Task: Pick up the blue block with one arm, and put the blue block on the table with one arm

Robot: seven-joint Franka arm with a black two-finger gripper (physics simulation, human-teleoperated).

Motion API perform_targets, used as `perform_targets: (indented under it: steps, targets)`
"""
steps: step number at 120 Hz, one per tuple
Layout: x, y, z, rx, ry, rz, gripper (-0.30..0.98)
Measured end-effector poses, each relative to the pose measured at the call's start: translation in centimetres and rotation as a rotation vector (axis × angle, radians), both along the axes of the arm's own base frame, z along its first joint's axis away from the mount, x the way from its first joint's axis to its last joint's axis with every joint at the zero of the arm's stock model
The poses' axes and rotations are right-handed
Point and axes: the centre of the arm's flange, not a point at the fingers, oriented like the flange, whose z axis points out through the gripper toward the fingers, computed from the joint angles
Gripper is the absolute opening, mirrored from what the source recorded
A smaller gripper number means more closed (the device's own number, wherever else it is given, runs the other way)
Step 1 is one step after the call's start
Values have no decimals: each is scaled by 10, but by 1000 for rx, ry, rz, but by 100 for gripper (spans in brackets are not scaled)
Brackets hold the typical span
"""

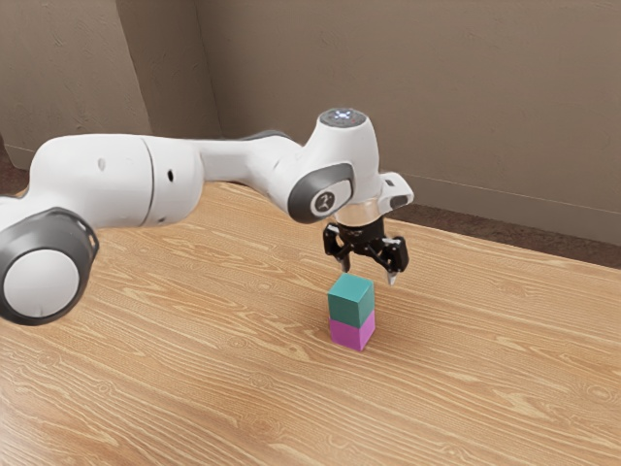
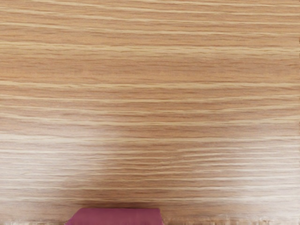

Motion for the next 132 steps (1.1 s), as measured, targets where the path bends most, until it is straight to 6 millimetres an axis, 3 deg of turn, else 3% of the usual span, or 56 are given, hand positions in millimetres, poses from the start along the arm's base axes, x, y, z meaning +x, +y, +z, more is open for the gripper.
perform_targets:
  steps: [27,44,54,86,132]
  targets:
    - [-2,14,8,15,-30,29,66]
    - [-24,5,30,22,-45,16,66]
    - [-35,3,33,22,-38,18,66]
    - [-50,1,21,20,-4,30,66]
    - [-48,11,-4,24,28,51,66]
